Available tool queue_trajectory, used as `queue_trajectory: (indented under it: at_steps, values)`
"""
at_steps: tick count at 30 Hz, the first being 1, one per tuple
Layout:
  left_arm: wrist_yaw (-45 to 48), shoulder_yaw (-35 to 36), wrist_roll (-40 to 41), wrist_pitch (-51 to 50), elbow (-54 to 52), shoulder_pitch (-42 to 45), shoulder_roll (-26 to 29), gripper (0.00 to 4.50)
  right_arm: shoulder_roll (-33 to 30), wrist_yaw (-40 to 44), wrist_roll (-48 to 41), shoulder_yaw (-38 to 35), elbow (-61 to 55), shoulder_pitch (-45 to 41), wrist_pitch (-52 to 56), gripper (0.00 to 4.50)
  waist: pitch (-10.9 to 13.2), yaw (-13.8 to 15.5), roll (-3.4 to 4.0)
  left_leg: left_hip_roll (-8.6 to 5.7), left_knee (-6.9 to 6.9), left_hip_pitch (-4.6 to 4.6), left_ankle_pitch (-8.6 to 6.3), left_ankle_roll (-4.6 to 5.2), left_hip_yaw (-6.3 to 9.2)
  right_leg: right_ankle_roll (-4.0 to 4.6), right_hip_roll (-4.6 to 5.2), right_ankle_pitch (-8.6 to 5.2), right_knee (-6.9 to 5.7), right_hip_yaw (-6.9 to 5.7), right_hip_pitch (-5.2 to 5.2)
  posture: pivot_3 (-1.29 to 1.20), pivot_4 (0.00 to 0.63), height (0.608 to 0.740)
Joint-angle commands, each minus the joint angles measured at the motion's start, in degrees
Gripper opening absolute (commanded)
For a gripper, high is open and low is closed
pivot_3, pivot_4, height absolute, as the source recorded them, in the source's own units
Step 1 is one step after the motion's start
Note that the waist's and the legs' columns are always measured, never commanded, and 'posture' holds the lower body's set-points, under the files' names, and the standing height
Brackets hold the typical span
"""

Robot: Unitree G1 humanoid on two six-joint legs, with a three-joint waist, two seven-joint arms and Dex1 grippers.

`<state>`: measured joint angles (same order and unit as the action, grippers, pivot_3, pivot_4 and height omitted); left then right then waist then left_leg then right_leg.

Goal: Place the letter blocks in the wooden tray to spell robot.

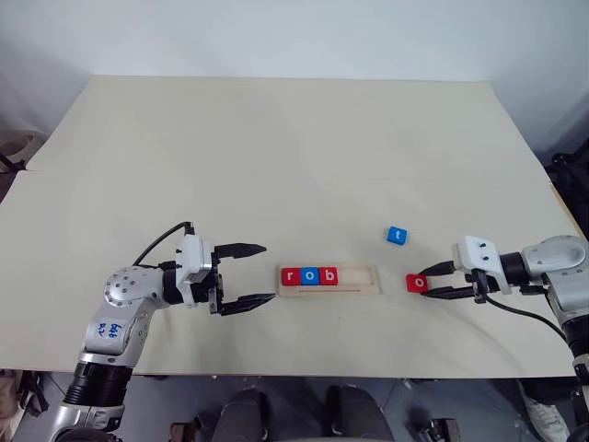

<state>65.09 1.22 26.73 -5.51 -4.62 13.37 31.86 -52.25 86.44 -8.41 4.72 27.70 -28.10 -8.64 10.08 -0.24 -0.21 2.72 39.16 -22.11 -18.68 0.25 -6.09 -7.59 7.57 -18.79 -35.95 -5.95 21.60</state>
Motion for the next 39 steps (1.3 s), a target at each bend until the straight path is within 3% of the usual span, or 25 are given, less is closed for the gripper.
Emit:
queue_trajectory:
  at_steps: [1,9,15,32,39]
  values:
    - [-0.1,0.6,0.2,0.8,-1.7,0.5,0.4,4.50,0.9,0.4,-2.8,0.4,-8.4,-2.6,7.4,1.47,0.0,0.0,0.01,0.00,0.00,0.00,0.00,0.00,0.03,0.00,0.00,0.00,0.00,0.00,0.00,0.00,0.150,0.740]
    - [-0.7,0.5,0.0,1.1,-2.1,0.0,0.2,4.50,6.4,-5.2,-1.8,5.9,-21.9,-7.5,25.0,1.47,0.0,0.4,0.01,-0.02,0.00,-0.10,0.00,-0.01,0.25,0.00,0.03,0.00,0.02,-0.04,0.03,0.00,0.150,0.740]
    - [-1.5,0.9,0.1,1.1,-2.9,-0.9,0.6,4.50,8.3,-6.4,0.4,9.4,-22.4,-9.1,25.4,1.47,0.0,0.4,0.01,-0.09,0.00,-0.16,-0.01,0.02,0.28,-0.03,0.07,0.01,0.06,-0.11,0.04,0.00,0.150,0.740]
    - [-2.6,0.7,0.1,1.3,-3.4,-1.3,0.4,4.50,8.0,-7.3,1.9,10.6,-21.2,-7.3,22.6,1.47,0.0,0.1,0.01,-0.05,0.00,-0.15,-0.01,0.01,0.24,-0.03,0.03,0.01,0.05,-0.11,0.05,0.00,0.150,0.740]
    - [-2.6,0.7,0.2,1.1,-3.5,-1.4,0.5,4.50,9.1,-7.9,1.3,9.7,-21.1,-7.7,22.8,3.80,0.0,0.1,0.01,-0.05,0.00,-0.15,-0.01,0.01,0.22,-0.03,0.03,0.01,0.05,-0.11,0.05,0.00,0.150,0.740]
